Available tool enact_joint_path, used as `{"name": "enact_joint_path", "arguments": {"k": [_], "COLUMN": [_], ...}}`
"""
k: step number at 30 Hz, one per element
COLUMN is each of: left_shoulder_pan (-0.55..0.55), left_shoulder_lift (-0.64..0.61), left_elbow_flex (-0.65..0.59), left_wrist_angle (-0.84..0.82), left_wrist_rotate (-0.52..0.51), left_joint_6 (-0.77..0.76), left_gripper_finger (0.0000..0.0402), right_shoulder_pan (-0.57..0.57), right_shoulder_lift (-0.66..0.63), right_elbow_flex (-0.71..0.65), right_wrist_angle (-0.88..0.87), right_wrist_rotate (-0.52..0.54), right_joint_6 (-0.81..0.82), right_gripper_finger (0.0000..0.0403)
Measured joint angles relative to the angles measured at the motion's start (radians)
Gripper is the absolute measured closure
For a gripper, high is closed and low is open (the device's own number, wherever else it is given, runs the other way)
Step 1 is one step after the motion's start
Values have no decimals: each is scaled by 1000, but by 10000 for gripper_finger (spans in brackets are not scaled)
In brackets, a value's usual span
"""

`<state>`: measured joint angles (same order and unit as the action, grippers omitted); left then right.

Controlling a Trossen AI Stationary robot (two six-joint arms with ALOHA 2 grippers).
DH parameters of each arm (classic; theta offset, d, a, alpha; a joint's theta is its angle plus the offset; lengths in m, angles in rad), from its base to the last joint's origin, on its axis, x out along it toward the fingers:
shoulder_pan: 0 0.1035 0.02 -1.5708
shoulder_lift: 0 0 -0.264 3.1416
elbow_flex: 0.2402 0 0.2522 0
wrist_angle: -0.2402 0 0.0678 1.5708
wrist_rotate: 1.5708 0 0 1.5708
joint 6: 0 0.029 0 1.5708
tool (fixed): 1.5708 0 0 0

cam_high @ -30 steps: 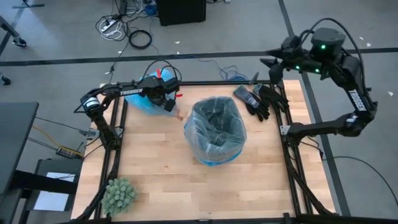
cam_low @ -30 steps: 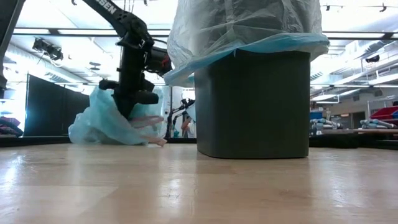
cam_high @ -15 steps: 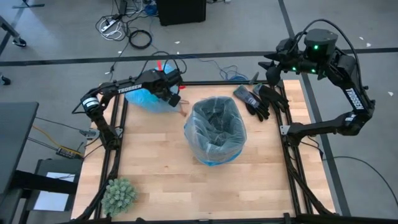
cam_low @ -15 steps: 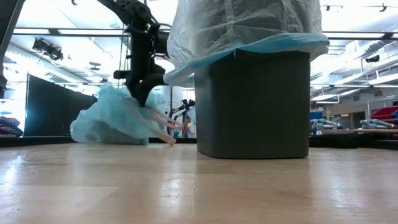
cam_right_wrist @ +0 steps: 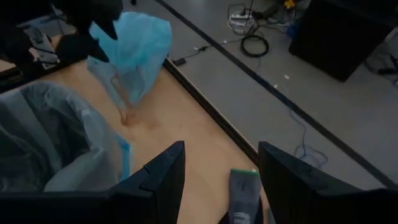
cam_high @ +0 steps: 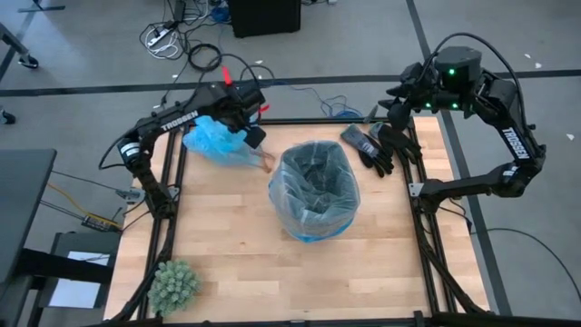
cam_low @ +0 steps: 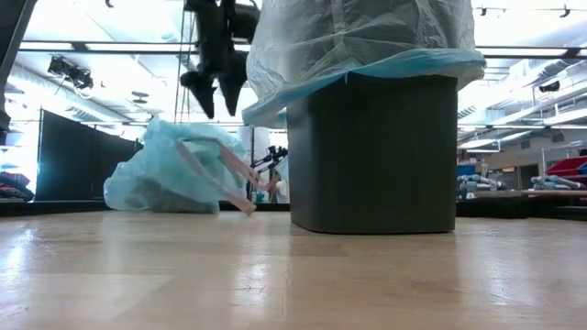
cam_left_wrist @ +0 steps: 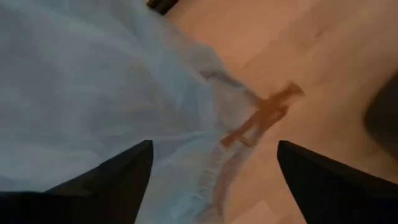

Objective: Place trash/remove bag and relplace
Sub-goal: Return to Home Position

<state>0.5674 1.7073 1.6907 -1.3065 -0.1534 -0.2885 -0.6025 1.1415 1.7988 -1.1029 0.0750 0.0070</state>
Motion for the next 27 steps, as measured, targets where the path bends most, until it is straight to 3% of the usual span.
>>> {"name": "enact_joint_path", "arguments": {"k": [7, 14, 21, 27], "left_shoulder_pan": [-7, -53, -137, -183], "left_shoulder_lift": [0, 0, -21, -123], "left_elbow_flex": [178, 332, 340, 322], "left_wrist_angle": [-48, 18, 222, 407], "left_wrist_rotate": [8, -1, -22, -17], "left_joint_6": [-7, 2, 8, 24], "left_gripper_finger": [35, 35, 35, 35], "right_shoulder_pan": [-11, -23, -23, -23], "right_shoulder_lift": [12, 21, 1, -110], "right_elbow_flex": [-28, -179, -320, -394], "right_wrist_angle": [-33, -39, -24, 98], "right_wrist_rotate": [-7, -73, -95, -155], "right_joint_6": [17, 70, 86, 83], "right_gripper_finger": [216, 225, 266, 322]}}
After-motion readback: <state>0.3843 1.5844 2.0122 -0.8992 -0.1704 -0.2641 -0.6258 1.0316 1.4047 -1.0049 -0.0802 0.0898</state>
